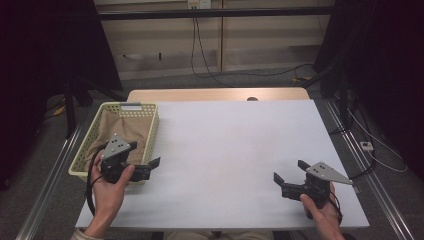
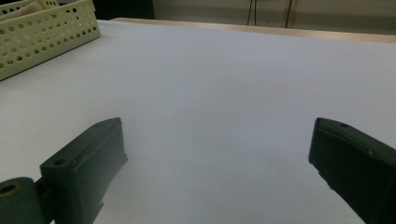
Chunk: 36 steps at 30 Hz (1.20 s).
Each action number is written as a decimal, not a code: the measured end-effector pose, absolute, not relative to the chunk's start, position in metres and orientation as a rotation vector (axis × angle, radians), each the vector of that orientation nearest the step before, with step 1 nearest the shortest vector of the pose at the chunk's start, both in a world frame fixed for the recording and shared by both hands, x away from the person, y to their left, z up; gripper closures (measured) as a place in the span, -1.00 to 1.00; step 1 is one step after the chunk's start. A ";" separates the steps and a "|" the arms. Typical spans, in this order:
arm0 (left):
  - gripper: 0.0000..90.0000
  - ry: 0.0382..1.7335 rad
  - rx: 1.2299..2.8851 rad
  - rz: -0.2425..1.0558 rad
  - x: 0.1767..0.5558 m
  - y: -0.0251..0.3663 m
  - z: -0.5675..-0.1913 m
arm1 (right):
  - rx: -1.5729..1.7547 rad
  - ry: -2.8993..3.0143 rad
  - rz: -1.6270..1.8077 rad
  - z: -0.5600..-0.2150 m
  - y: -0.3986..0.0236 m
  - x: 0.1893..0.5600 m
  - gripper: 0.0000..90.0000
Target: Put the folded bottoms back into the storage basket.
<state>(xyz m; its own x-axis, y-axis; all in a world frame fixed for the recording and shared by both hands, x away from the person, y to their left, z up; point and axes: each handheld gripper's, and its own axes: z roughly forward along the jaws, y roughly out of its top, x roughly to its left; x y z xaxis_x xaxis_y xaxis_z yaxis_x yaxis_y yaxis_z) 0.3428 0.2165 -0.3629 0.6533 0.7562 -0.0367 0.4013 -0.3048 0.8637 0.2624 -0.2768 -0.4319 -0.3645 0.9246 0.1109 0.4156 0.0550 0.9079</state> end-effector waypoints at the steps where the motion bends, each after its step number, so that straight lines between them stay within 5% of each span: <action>1: -0.86 0.901 1.937 0.468 0.344 0.214 -0.364 | 1.338 1.822 1.284 -0.432 -0.277 0.262 -0.92; 36: -0.86 0.836 1.961 0.360 0.338 0.152 -0.414 | 1.330 1.831 1.286 -0.432 -0.276 0.262 -0.90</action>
